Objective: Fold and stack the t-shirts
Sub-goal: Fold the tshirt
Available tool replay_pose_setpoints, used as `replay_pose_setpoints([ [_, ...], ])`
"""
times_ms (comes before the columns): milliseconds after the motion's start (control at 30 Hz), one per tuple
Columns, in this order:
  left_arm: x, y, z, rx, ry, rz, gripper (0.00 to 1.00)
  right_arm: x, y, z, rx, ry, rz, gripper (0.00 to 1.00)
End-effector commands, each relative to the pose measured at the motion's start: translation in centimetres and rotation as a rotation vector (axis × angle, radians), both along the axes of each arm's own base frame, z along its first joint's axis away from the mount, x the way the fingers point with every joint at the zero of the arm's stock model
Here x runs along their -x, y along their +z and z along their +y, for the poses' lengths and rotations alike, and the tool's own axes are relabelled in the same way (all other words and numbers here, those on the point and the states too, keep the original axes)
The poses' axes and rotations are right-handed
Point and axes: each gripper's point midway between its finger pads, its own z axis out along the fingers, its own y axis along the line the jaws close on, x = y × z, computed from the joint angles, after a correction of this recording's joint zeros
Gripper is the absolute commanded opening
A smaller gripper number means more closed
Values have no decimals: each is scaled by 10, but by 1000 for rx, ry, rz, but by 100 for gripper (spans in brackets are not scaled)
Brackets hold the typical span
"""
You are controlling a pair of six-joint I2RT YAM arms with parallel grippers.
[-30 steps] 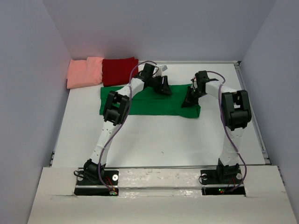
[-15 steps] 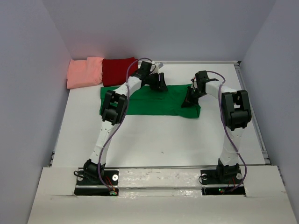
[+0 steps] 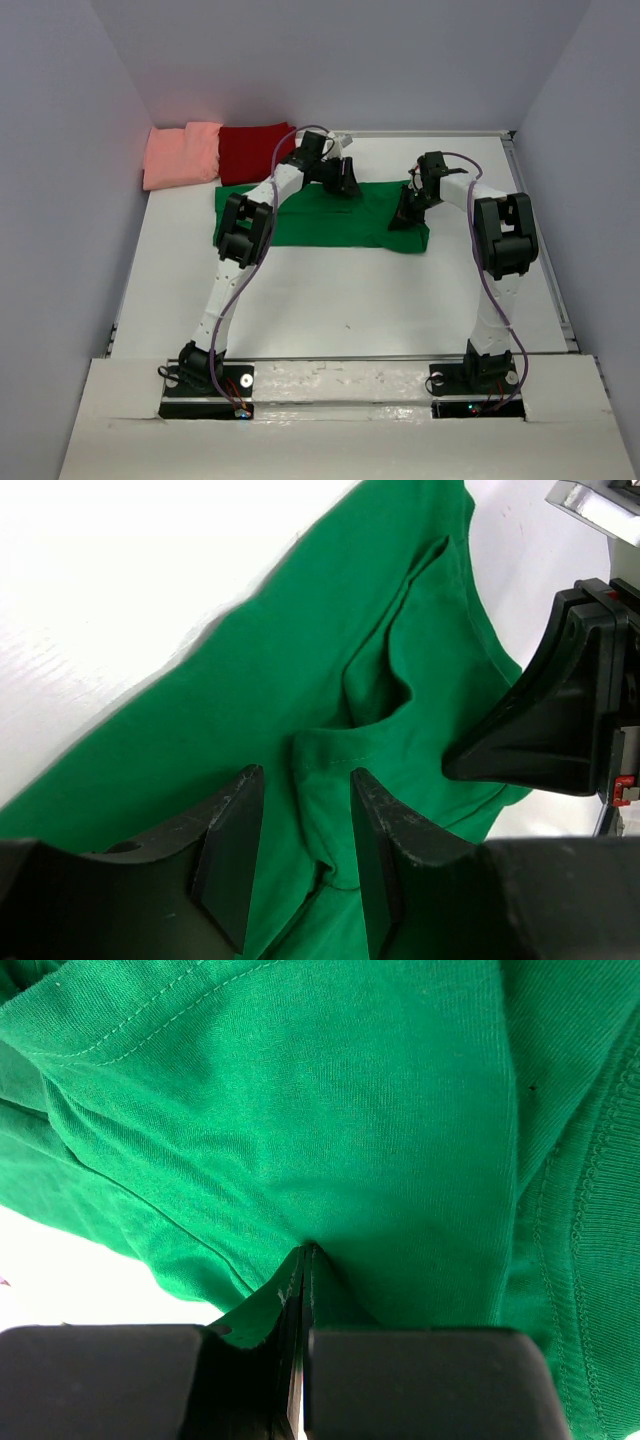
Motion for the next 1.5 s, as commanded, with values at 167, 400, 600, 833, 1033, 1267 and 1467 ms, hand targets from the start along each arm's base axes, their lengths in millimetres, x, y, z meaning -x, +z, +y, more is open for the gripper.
replay_pose_setpoints([
  [167,12,24,-13,45,-59,-2,50,7,2,-5,38,12,4,0],
  [400,13,13,-13,32,-58,21,51,8,3,-5,38,12,4,0],
  [600,18,7,-17,38,-79,45,47,9,2,-6,42,11,6,0],
  [833,26,-1,-23,44,-102,81,45,8,3,-6,41,11,3,0],
  [1033,25,0,-23,36,-97,73,35,9,2,-6,42,12,6,0],
  [1267,10,7,-17,2,-36,24,23,10,3,-6,43,14,5,0],
  [1467,-5,23,-9,-6,18,-28,23,10,3,-6,42,14,4,0],
])
